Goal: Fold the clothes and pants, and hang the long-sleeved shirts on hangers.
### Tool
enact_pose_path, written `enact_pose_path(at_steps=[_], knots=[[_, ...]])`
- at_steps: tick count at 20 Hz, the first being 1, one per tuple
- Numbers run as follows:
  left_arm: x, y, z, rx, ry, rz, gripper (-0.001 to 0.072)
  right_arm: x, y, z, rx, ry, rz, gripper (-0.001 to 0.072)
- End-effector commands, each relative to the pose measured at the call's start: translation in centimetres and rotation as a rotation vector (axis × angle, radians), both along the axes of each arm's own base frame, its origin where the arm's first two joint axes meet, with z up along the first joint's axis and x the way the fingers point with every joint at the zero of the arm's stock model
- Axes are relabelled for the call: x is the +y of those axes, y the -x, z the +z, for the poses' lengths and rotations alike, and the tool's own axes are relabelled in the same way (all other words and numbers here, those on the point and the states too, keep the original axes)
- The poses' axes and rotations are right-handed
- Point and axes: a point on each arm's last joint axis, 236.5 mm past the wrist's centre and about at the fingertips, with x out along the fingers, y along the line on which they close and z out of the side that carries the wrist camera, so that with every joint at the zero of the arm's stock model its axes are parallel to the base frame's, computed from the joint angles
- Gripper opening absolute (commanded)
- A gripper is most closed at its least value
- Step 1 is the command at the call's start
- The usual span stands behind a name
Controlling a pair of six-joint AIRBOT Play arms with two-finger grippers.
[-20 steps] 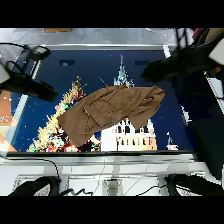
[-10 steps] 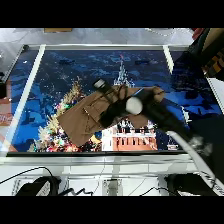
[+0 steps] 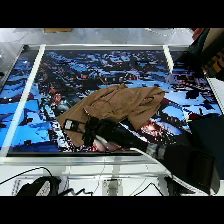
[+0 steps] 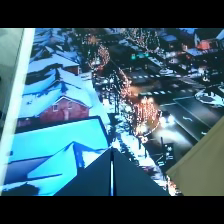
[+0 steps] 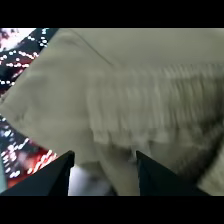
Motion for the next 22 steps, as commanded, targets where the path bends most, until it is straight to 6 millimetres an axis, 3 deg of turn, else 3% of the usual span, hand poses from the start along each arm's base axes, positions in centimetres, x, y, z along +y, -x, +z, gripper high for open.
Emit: enact_pose_path(at_steps=[1,3,7,12,17,19,22], knots=[[0.2,-0.7,-0.5,0.011,0.002,0.004,0.0015,2.4,-0.4,-0.7,-0.102,0.005,0.092,0.0476],[0.3,-1.2,-0.9,0.021,0.005,0.003,0.0015,3.6,-1.0,-0.2,-0.095,-0.024,0.08,0.055],[0.5,-2.1,-1.8,0.044,0.009,0.003,0.0015,5.3,-1.1,-0.6,-0.037,-0.027,0.06,0.0564],[0.6,-2.7,-2.3,0.058,0.011,0.003,0.0015,4.1,0.0,-3.7,0.045,0.064,0.05,0.0554],[0.6,-2.8,-2.5,0.062,0.012,0.003,0.0015,3.6,-1.6,-4.2,0.01,0.077,0.02,0.0549],[0.6,-2.8,-2.5,0.062,0.012,0.003,0.0015,3.5,-2.3,-4.3,0.002,0.07,0.011,0.0484],[0.6,-2.8,-2.5,0.061,0.012,0.003,0.0015,2.2,-3.4,-5.4,0.023,0.097,-0.021,0.0484]])
